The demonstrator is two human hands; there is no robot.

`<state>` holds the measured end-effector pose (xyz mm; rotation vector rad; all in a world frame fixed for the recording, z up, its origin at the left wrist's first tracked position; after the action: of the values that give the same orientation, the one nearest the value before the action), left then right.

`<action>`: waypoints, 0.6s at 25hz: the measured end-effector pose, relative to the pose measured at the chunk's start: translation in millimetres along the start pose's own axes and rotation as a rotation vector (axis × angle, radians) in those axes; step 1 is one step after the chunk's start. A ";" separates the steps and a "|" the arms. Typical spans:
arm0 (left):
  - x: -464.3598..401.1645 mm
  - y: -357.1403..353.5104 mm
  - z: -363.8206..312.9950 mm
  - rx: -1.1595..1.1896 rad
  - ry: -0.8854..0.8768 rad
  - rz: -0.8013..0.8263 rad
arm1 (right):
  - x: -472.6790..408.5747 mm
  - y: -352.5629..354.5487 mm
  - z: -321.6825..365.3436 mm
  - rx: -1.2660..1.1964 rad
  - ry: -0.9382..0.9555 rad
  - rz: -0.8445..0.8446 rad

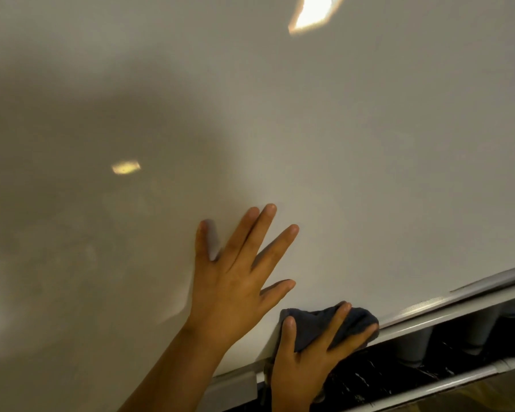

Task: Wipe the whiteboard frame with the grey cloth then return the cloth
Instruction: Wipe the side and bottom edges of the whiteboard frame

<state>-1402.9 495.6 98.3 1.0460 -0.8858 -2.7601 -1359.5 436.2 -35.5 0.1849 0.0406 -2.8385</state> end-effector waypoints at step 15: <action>24.4 -13.2 17.0 0.040 0.043 -0.067 | -64.6 29.7 -19.7 0.022 0.136 -0.063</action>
<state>-1430.4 508.9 87.1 1.1578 -0.9211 -2.7736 -1287.1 427.5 -46.9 0.3884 0.0453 -2.8850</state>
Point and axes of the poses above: each hand's wrist, its own x-axis away from the middle knuckle, its own y-axis out of the back of the hand, z = x × y, the point moved 2 cm from there along -x, towards the middle knuckle, and after that the axes turned 2 degrees about x, right-handed, at the moved point
